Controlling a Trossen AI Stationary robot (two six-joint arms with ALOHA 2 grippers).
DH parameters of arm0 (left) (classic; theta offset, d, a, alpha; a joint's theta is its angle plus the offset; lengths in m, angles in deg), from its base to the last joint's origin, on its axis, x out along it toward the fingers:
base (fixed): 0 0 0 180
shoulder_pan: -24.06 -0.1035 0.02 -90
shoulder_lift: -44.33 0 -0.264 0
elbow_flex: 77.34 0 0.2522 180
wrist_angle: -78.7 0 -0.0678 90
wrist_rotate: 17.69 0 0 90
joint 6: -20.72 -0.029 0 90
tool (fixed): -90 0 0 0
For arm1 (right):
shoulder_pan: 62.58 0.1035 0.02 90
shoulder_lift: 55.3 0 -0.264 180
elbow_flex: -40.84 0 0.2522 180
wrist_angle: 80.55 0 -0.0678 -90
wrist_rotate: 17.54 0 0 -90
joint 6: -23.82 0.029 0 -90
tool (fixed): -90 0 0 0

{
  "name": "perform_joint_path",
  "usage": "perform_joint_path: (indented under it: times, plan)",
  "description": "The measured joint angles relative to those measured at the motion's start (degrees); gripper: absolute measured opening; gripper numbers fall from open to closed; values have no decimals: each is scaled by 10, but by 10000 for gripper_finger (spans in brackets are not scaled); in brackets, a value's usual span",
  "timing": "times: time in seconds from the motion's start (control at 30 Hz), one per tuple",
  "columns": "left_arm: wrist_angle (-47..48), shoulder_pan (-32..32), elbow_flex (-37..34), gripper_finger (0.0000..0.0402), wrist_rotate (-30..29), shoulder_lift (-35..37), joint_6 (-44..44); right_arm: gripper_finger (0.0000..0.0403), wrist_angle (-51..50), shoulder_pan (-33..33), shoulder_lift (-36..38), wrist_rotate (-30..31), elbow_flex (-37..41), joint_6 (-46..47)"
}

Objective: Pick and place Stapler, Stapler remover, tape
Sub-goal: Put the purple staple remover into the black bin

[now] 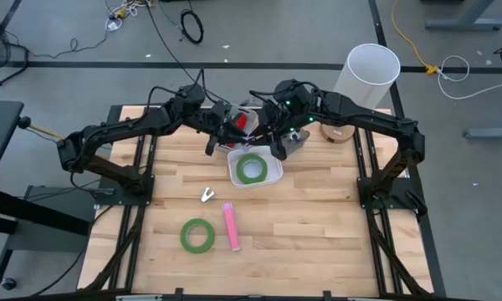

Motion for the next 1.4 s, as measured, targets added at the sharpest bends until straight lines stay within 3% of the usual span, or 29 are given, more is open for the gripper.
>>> perform_joint_path:
  times: [0.33,0.57,0.77,1.1,1.4]
  plan:
    - [0,-1,0,174,-14,0,25,112,-1,0,0,-1,0,0]
    - [-1,-2,0,202,-14,0,36,112,-1,0,0,-1,0,0]
    - [-2,-11,0,206,-13,5,38,112,-22,-10,0,4,0,-4]
    - [0,-40,1,204,-12,15,51,112,-90,-42,0,75,0,-37]
    - [0,-40,1,204,-12,17,46,112,-97,-88,-1,76,0,-38]
